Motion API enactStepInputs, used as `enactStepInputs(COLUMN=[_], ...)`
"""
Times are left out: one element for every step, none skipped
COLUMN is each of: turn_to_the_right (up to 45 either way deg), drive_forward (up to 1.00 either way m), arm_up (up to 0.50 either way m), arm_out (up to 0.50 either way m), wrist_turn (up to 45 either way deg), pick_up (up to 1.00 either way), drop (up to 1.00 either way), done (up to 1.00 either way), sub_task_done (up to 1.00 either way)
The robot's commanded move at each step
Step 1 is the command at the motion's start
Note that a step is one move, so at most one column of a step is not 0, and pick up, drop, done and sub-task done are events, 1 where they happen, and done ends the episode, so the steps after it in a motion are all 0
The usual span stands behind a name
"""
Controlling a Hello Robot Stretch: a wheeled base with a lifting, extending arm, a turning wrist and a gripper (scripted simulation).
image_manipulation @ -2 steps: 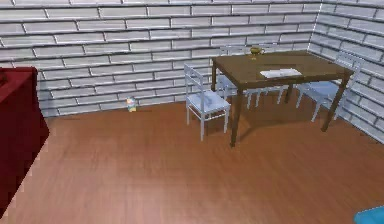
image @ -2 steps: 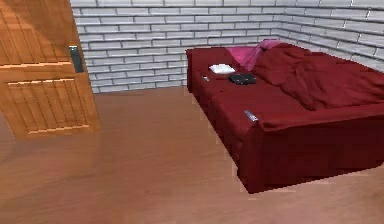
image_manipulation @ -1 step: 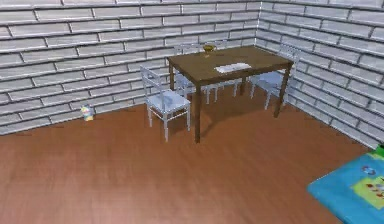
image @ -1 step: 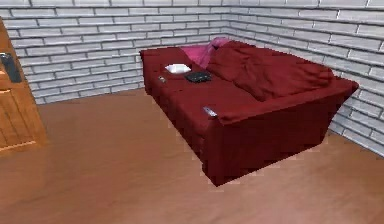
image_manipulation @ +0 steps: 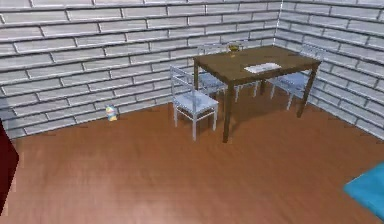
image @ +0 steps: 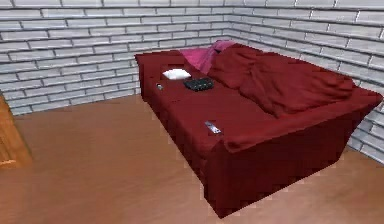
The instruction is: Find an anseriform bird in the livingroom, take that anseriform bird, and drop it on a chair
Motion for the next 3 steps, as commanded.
enactStepInputs(turn_to_the_right=[-45.0, 0.0, 12.0], drive_forward=[0.00, 0.80, 0.00], arm_up=[0.00, 0.00, 0.00], arm_out=[0.00, 0.00, 0.00], wrist_turn=[0.0, 0.0, 0.0], pick_up=[0.00, 0.00, 0.00], drop=[0.00, 0.00, 0.00], done=[0.00, 0.00, 0.00], sub_task_done=[0.00, 0.00, 0.00])
